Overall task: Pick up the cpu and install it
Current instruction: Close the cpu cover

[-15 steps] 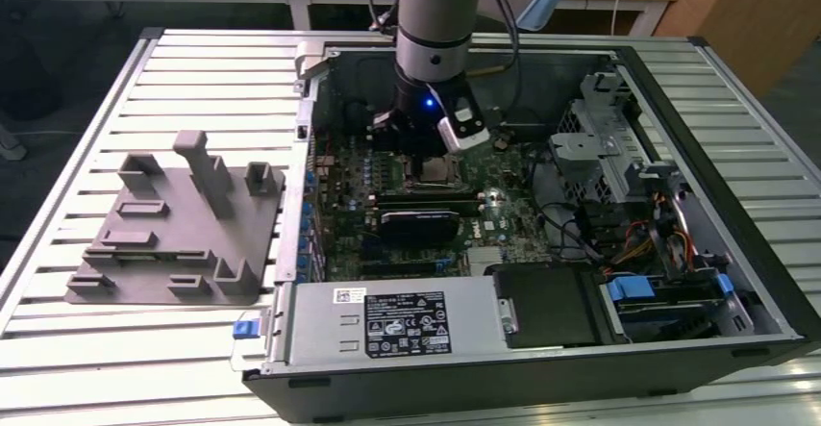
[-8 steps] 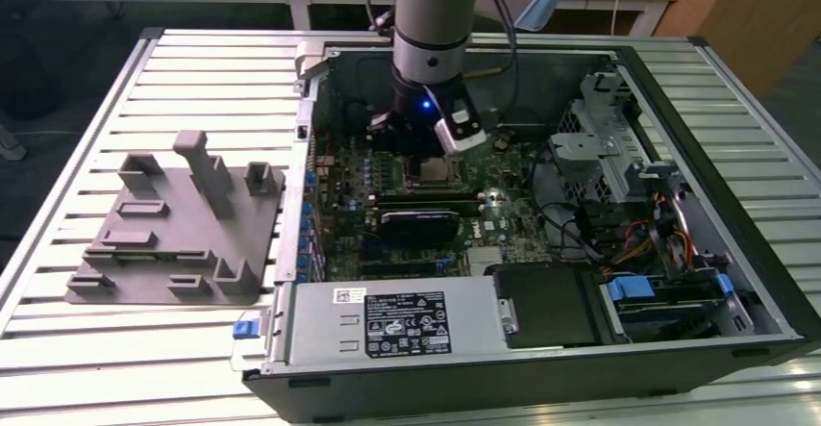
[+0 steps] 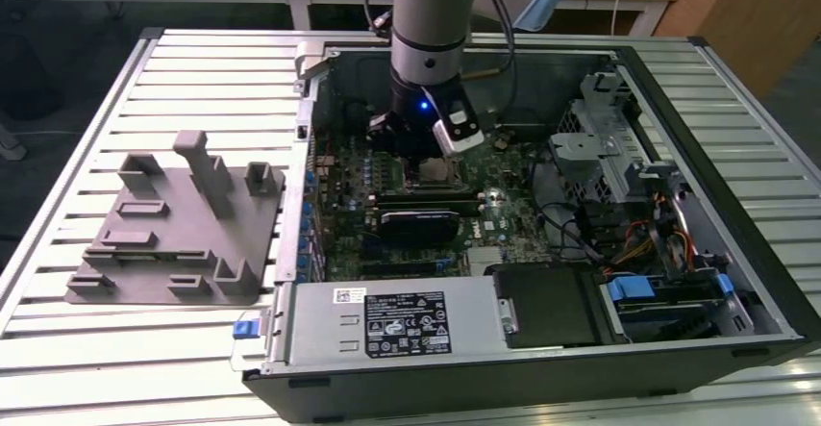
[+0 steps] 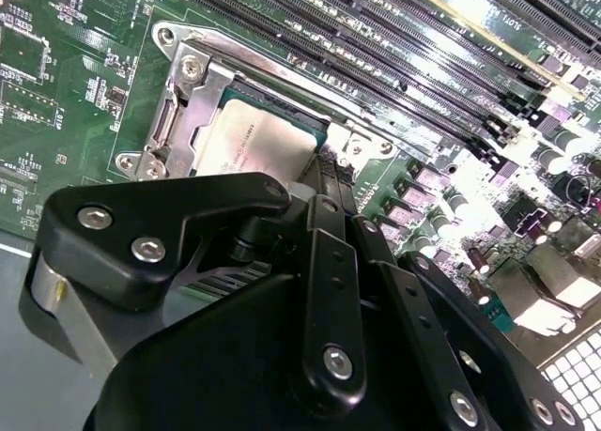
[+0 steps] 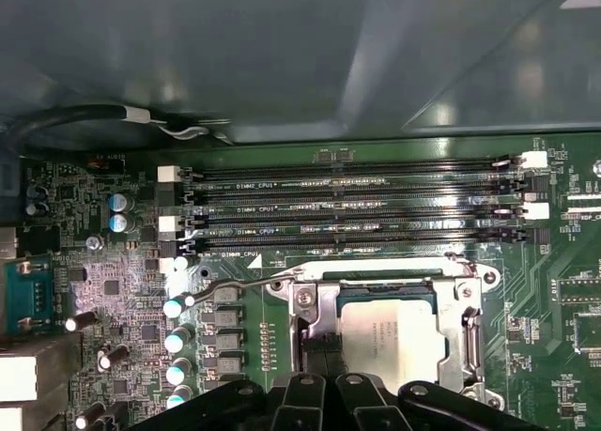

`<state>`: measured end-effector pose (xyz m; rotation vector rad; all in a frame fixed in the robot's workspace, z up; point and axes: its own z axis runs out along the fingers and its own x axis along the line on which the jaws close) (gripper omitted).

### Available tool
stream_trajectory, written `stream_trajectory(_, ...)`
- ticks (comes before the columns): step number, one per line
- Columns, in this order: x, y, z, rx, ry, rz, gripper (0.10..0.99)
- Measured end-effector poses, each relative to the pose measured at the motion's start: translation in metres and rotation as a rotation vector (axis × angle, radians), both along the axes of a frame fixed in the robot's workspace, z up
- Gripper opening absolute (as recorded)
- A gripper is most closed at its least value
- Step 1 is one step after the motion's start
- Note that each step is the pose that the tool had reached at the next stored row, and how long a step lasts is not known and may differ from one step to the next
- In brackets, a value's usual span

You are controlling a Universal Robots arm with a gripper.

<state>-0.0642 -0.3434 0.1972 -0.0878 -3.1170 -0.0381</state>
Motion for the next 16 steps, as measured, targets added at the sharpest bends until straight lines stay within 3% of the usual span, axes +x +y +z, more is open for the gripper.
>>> stream_trajectory(10,0.0001,0.0001,0.0049,0.001,-0.0008,0.0,0.106)
stream_trajectory(16,0.0,0.0001,0.0175,0.0,-0.002,0.0,0.106)
